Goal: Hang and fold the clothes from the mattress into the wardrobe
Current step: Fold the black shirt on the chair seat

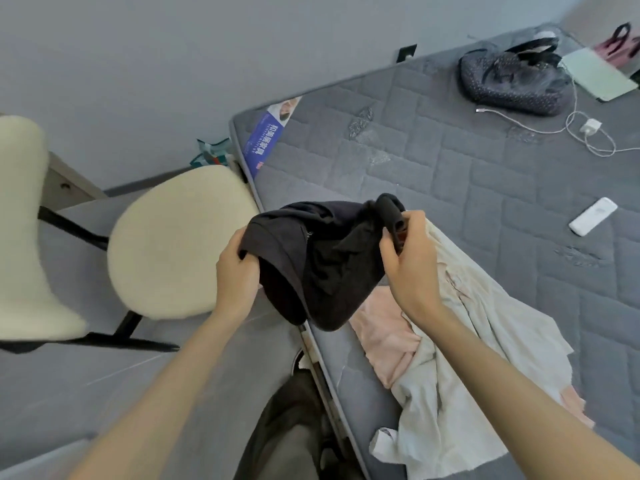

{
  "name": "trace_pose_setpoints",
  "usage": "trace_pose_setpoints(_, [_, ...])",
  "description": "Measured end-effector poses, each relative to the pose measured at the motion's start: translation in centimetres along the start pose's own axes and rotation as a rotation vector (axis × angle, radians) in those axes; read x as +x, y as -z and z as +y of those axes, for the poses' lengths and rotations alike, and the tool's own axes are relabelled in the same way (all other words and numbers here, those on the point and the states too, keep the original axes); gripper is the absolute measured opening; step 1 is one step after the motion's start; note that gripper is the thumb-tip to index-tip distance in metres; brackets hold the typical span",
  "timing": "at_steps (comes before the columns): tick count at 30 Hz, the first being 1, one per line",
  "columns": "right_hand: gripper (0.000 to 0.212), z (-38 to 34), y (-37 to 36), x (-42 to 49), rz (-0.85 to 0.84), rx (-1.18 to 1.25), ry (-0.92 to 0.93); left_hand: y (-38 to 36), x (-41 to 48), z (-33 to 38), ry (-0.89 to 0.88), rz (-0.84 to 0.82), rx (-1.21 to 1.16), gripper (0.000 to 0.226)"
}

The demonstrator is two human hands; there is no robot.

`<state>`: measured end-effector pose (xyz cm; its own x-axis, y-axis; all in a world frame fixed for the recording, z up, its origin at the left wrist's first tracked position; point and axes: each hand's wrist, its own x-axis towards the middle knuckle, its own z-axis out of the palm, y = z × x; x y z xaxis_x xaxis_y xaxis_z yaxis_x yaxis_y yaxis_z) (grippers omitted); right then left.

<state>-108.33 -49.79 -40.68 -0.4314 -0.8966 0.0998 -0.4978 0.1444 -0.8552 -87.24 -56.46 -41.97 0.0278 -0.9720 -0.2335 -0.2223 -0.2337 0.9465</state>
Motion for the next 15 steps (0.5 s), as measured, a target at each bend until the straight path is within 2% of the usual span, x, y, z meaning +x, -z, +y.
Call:
trace_pose_setpoints(5, [0.019,-8.2,-0.5,-2.5,-0.143,0.005,0.184,5.9,-6.4,4.3,0.066,0.071,-0.046,0.022])
trace_pose_setpoints(10, [0.020,-17.0,-3.6,-6.6,-0.442,-0.004,0.310,10.9,-12.6,8.0,0.179,0.069,-0.130,0.010])
trace_pose_setpoints(12, [0.020,-19.4,-4.8,-8.6,-0.493,-0.054,0.331,13.2,-14.5,8.9,0.211,0.072,-0.180,0.019])
trace_pose_setpoints(15, [0.016,-22.0,-6.1,-11.0,-0.612,-0.055,0.341,17.1,-17.0,9.9,0.244,0.012,-0.238,0.050])
